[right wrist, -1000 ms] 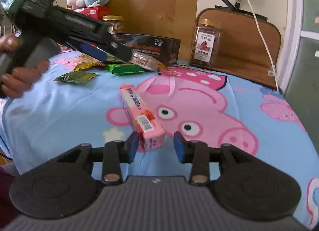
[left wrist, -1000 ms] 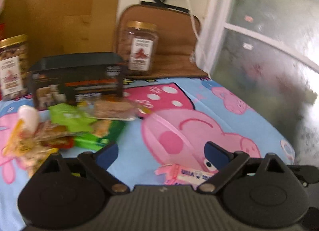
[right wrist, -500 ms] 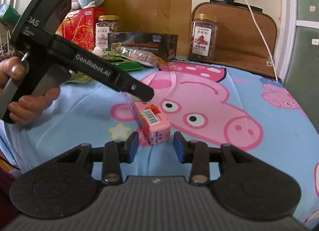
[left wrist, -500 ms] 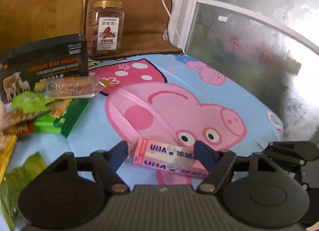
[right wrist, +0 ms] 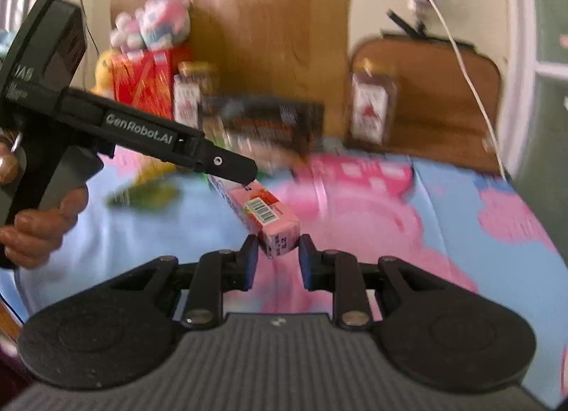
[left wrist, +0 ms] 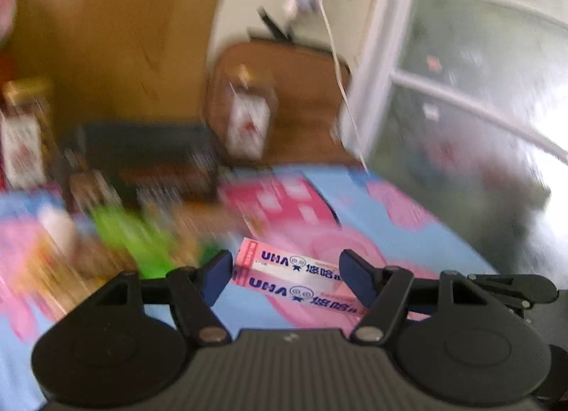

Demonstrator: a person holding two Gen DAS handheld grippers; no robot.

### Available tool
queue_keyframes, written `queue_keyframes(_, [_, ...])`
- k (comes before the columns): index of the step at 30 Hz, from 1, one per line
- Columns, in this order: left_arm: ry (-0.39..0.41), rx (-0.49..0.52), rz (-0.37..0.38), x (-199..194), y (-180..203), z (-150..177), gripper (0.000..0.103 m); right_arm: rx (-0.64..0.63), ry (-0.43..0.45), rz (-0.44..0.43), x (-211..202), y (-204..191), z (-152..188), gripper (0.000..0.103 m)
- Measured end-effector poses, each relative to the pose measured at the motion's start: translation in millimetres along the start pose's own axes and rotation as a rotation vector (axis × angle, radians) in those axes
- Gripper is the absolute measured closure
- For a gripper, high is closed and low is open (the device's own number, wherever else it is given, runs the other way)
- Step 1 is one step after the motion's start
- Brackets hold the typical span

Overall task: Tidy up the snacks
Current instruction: 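Grasp the pink UHA candy box with the left tool and lift it, then lower the pink box into the black box and open the left tool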

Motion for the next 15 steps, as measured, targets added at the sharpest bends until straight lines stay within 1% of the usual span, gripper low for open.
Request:
queue_keyframes(4, [0.069,-0.030,-0.089,1.9,-47.0,-39.3,0.036,-0.054,0.086,-0.068,37.2,-10.7,-53.8,0.076])
queue_keyframes(6, [0.076,-0.060,-0.134,12.6,-74.9,-56.3,0.036,-0.070,0.106,-0.097,67.9,-13.6,-77.8,0.076])
queue_keyframes(8, [0.078,-0.088,-0.173,27.8,-97.8,-68.1,0.036,-0.076,0.102,-0.111,99.6,-15.5,-96.0,0.076])
queue_keyframes(11, [0.070,-0.117,-0.223,50.7,-124.5,-73.6,0.036,-0.057,0.073,-0.126,145.9,-12.9,-115.1,0.077])
queue_keyframes(15, [0.054,-0.157,-0.250,77.5,-149.8,-73.7,0.036,-0.049,0.045,-0.125,183.0,-15.5,-122.7,0.077])
Point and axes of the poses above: each gripper's, at about its wrist camera, not at the fingertips, and x roughly the way its jaws point, y to its right, z to its underside, the point moved 4 cm from there along x, roughly the way its jaws point, and after that the axes turned 9 degrees about x, right-handed, at the moved point
